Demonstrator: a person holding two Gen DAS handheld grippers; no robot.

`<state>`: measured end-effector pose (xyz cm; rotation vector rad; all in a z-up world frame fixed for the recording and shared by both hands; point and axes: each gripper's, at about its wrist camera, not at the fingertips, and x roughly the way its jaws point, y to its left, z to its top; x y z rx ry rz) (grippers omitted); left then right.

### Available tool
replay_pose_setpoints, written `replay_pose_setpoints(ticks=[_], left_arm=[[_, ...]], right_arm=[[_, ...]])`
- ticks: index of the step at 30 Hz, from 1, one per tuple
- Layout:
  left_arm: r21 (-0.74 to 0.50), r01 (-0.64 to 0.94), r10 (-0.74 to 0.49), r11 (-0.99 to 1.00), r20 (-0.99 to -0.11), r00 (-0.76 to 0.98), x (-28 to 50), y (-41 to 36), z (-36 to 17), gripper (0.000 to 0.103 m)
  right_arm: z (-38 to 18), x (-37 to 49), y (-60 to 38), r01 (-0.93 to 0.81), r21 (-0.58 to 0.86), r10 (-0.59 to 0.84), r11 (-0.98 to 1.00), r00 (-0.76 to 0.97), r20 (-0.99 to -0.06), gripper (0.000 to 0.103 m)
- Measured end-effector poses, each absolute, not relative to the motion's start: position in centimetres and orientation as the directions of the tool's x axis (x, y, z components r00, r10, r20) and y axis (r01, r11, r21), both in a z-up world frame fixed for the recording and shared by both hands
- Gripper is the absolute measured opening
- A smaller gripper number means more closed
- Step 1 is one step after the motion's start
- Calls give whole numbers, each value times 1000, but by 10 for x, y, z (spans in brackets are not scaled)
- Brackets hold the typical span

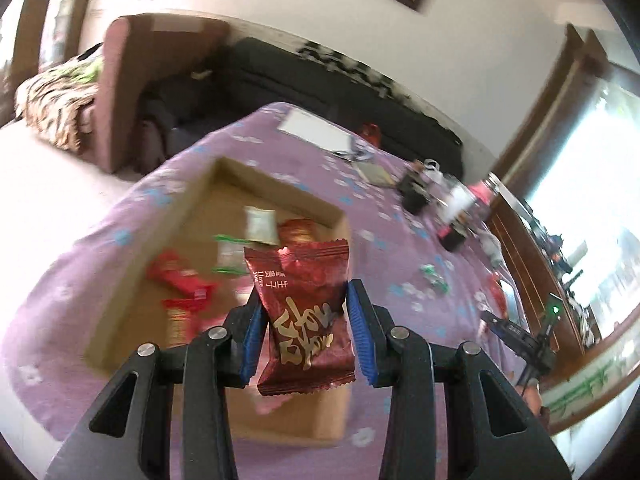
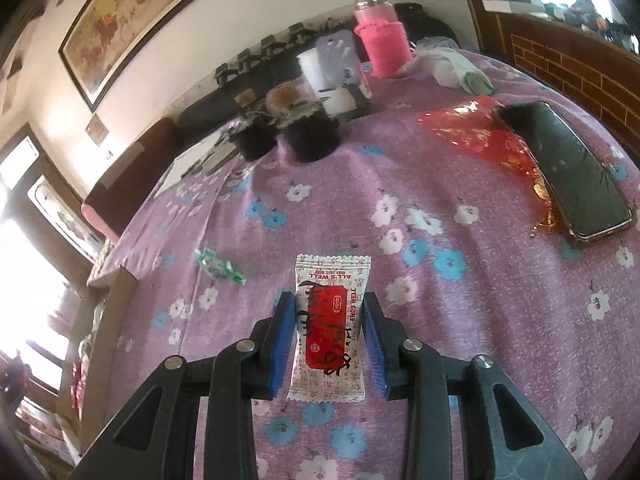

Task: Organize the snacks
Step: 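Carry both packets to the cardboard tray and open both tools to release them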

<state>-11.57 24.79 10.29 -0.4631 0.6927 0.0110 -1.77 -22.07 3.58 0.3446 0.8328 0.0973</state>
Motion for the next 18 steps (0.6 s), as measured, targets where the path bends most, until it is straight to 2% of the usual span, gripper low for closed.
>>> replay_pose_setpoints(ticks=[2,10,18], left_arm=[[-405,-181,-127,896,-625,771,-120,263,98,37],[-428,-209,-141,879,-654,743,-125,292,72,37],[-425,-171,-200,889,-697,688,-118,283,48,37]], right_arm=[[44,-22,-208,32,318,214,947,676,-705,35],[80,-37,-104,-184,325,365,928,629,-686,34],[85,-24,21,-371,263,435,890,526,-731,34]])
